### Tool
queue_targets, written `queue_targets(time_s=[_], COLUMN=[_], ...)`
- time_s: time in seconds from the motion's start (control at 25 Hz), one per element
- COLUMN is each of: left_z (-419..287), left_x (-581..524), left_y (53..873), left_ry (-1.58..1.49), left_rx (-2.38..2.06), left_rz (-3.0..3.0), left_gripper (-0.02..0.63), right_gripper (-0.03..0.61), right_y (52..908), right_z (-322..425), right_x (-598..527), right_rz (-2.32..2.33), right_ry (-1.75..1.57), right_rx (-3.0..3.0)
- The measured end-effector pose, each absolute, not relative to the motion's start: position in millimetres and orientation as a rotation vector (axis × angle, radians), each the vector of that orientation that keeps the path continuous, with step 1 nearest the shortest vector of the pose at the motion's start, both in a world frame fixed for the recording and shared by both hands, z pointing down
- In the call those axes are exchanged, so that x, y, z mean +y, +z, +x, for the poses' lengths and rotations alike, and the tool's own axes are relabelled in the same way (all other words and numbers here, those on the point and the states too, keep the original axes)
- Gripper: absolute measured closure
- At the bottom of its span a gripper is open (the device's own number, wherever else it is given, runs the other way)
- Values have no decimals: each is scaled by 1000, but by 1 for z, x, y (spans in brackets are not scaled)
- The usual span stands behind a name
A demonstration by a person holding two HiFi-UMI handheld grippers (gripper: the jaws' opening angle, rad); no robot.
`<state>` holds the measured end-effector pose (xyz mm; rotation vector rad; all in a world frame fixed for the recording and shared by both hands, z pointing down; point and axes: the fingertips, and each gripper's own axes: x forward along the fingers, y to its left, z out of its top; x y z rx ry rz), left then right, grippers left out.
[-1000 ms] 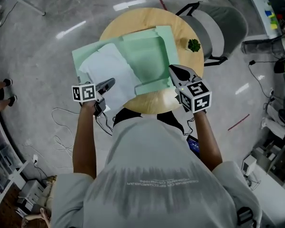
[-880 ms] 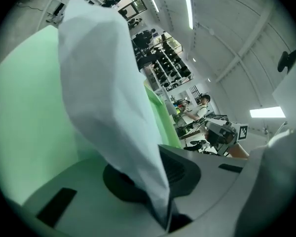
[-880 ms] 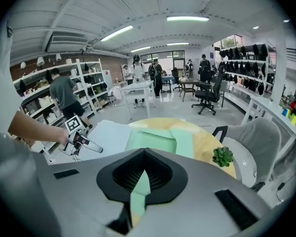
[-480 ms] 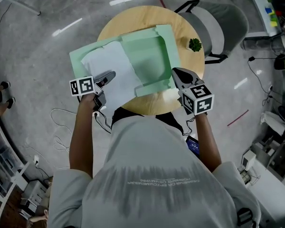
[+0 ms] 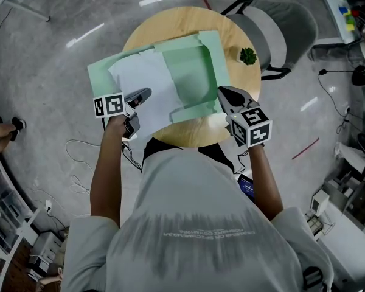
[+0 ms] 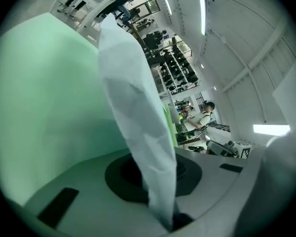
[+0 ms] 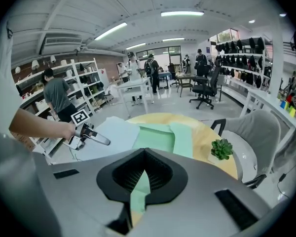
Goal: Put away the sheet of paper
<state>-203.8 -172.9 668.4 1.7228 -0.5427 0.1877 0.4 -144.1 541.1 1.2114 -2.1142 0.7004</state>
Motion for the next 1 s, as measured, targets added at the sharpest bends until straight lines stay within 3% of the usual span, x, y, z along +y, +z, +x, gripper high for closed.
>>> queue_targets(time_s=[0.48, 0.84, 1.0], left_z=[-176, -176, -195], left_x=[-184, -170, -156], left_y=[668, 664, 665], left_ry=[332, 528, 589], left_rx=[-506, -532, -553], left_rz=[1802, 1890, 1900], left_gripper=[551, 354, 325], right_gripper=[551, 551, 551], right_y=[546, 540, 542], right_z=[19, 14, 13], right_x=[-129, -120, -111], right_rz=[1256, 1242, 1226], right_ry=[740, 732, 744], right_rx=[-2099, -2131, -2138])
